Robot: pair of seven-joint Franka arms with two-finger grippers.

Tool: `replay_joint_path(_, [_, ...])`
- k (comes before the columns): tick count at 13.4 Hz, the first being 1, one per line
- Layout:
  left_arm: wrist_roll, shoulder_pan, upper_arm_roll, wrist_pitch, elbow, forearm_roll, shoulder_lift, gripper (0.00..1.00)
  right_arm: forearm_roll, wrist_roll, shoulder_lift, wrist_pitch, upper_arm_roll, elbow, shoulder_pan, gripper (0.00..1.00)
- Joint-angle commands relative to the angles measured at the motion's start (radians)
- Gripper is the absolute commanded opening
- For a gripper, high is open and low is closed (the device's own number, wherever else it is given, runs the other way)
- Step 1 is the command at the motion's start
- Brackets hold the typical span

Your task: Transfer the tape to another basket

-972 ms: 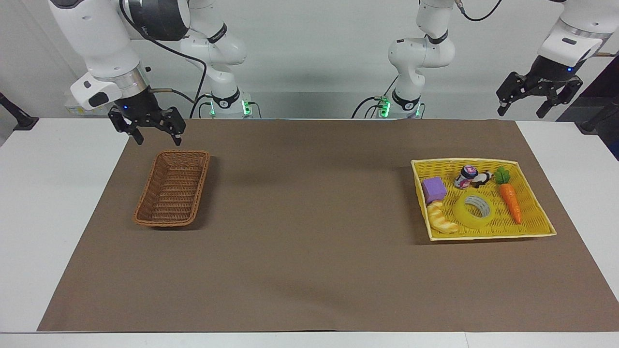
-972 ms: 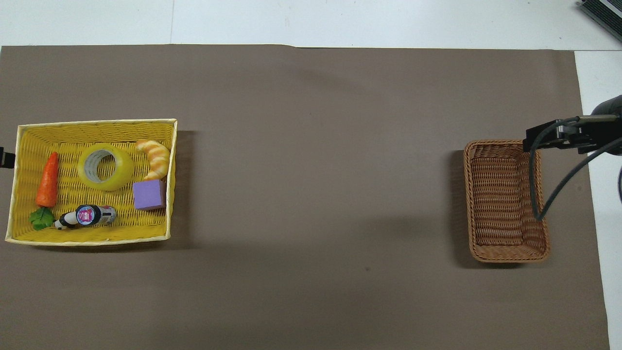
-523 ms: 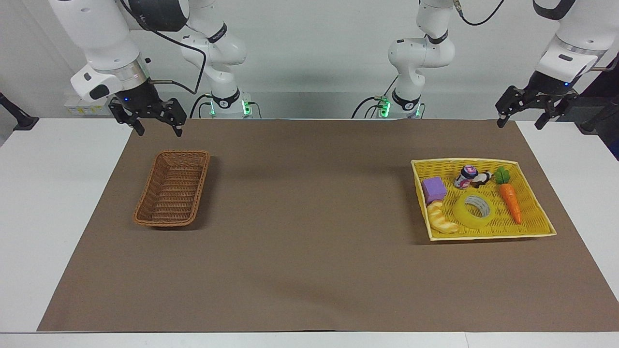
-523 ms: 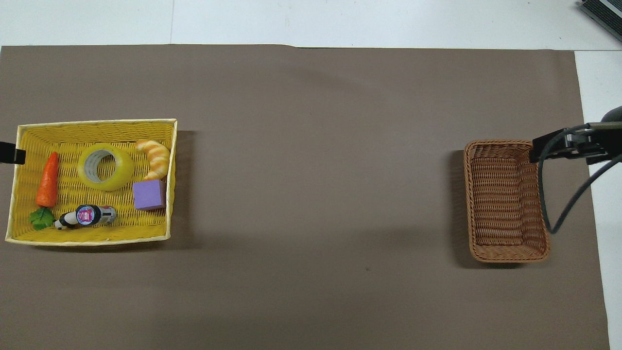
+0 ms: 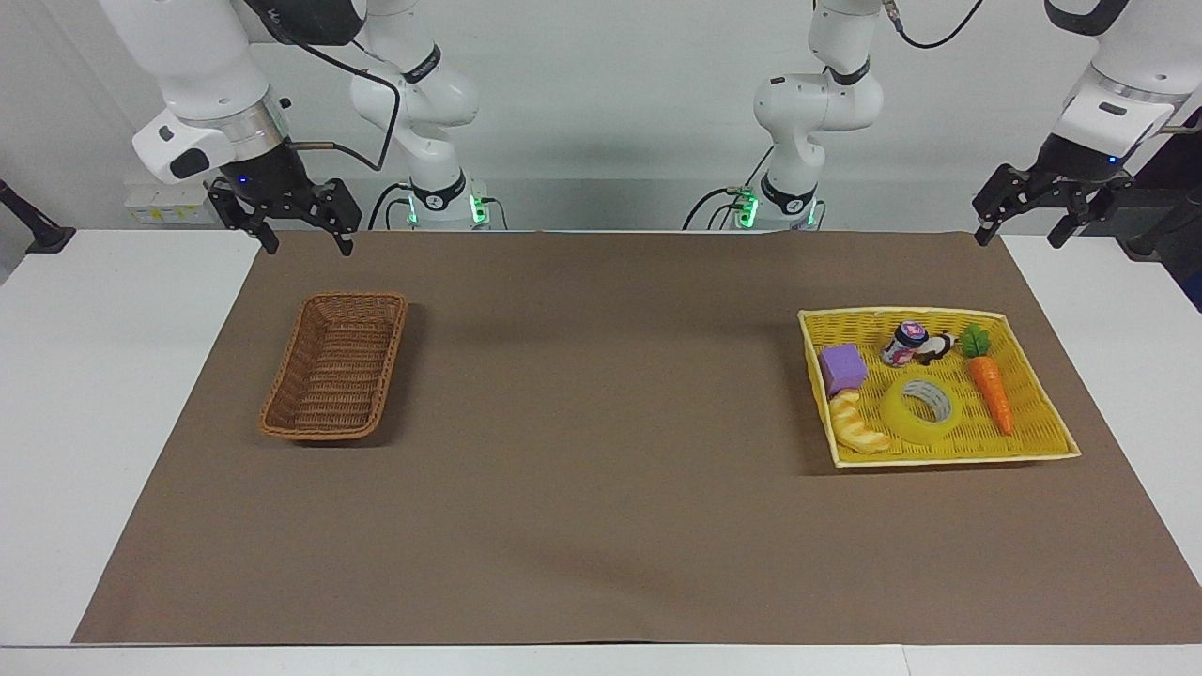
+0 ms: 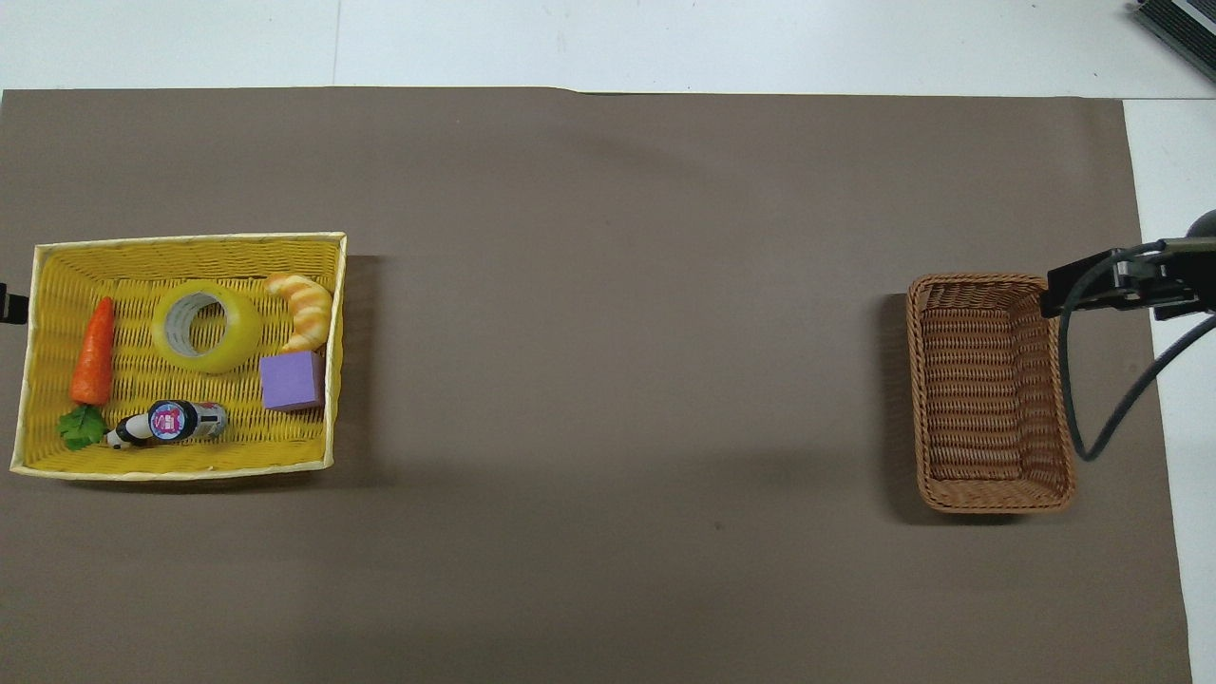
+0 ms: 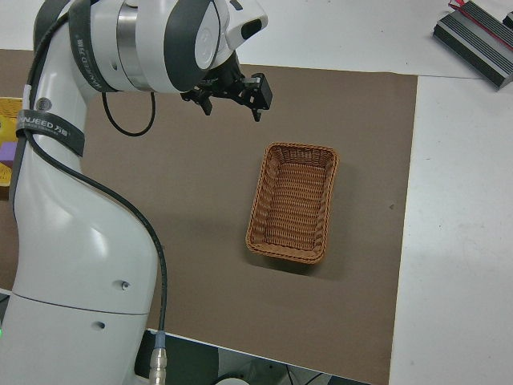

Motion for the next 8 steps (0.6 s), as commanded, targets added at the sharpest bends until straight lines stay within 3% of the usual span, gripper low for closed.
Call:
replay_joint_path(1, [-0.001, 0.003, -0.005, -0.025, 0.006, 0.002, -0.015, 1.0, 0.008, -0.006, -0.009, -0.013, 0.01, -0.001, -0.012, 1.0])
replay_joint_path(5, [0.007, 0.006, -0.006, -0.002, -0.02, 0.002, -0.019, 1.0, 0.008, -0.005, -0.013, -0.022, 0.011, -0.002, -0.007, 1.0])
replay_joint_path(8, [0.013, 0.011, -0.004, 0.102, -0.143, 0.002, -0.016, 1.0, 0.008, -0.006, -0.013, -0.022, 0.013, -0.006, -0.007, 1.0])
